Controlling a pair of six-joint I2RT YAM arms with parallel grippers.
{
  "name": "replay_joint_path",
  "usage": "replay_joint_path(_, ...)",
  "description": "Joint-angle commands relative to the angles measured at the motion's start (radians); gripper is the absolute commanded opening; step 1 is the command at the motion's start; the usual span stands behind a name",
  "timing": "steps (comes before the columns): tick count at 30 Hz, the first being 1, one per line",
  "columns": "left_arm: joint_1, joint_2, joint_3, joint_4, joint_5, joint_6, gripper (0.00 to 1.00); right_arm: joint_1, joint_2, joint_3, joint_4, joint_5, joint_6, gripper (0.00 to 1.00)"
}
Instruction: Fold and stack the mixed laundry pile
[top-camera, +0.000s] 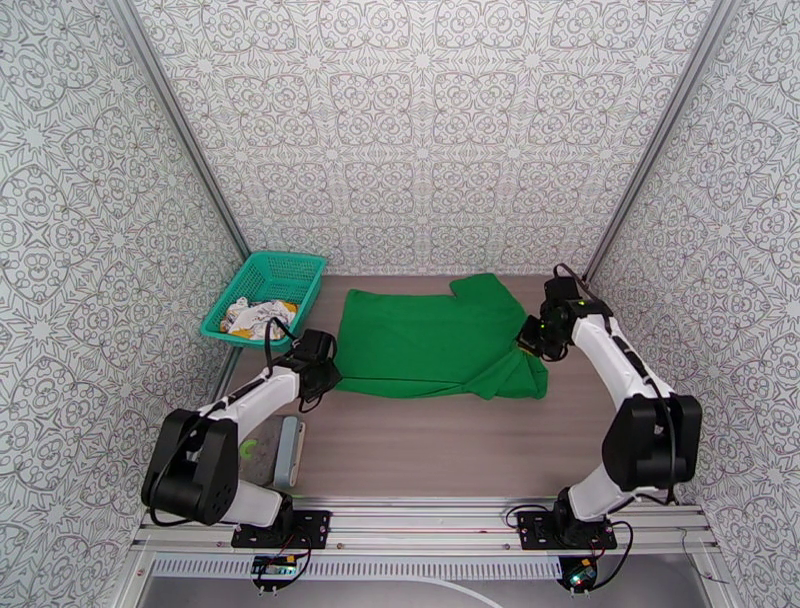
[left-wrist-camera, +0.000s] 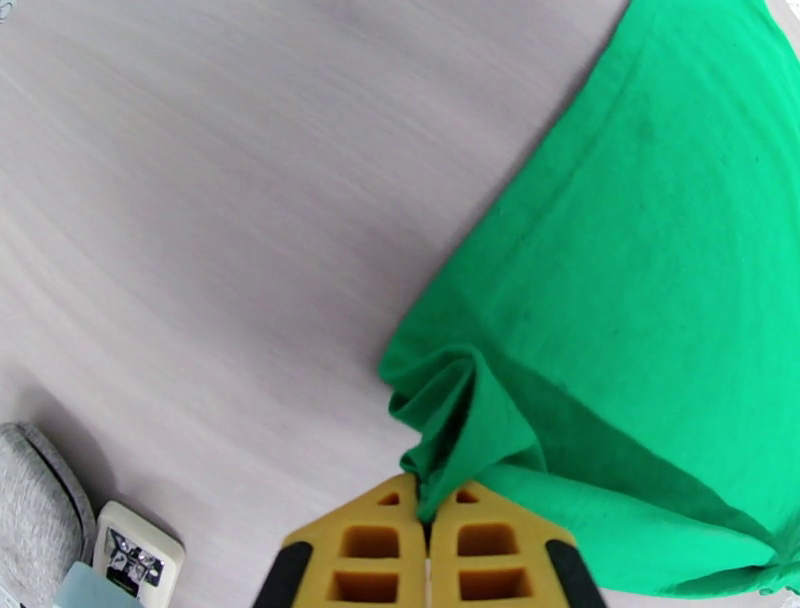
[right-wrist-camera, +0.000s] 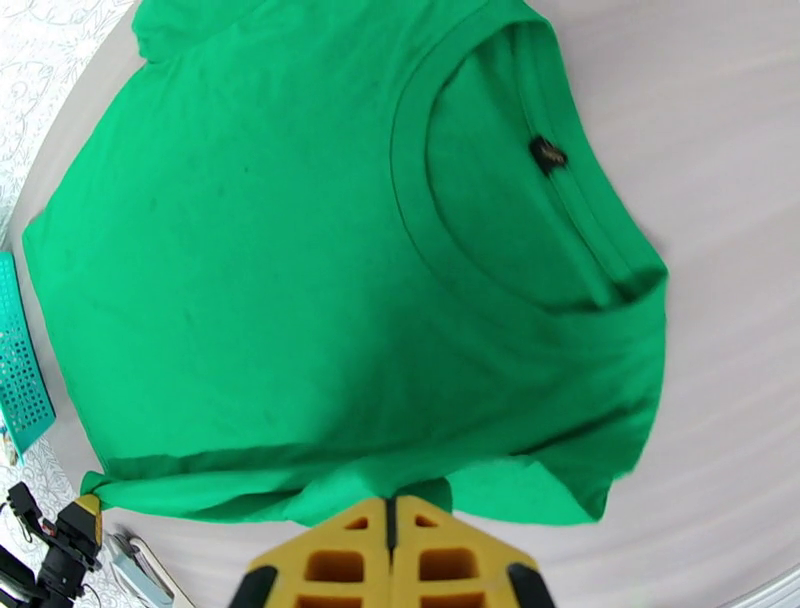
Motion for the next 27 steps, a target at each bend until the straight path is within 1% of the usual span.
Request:
replay_joint_path(1,0.013,0.025,0.042,0.003,0.029,-0.003,0.0,-0.028,0.024,0.052,0.027,-0.034,-0.012,0.0)
replay_joint_path(16,0.016,0.107,0.166,-0.066,0.055,-0.019,0.0,-0.078,0.177,0.141,0.109,-0.131,0.01,0.0)
replay_joint_path(27,0.028,0.191,0.219,-0.046,0.07,-0.042,0.0,-0.119,0.268,0.176,0.161,-0.189,0.032,0.0)
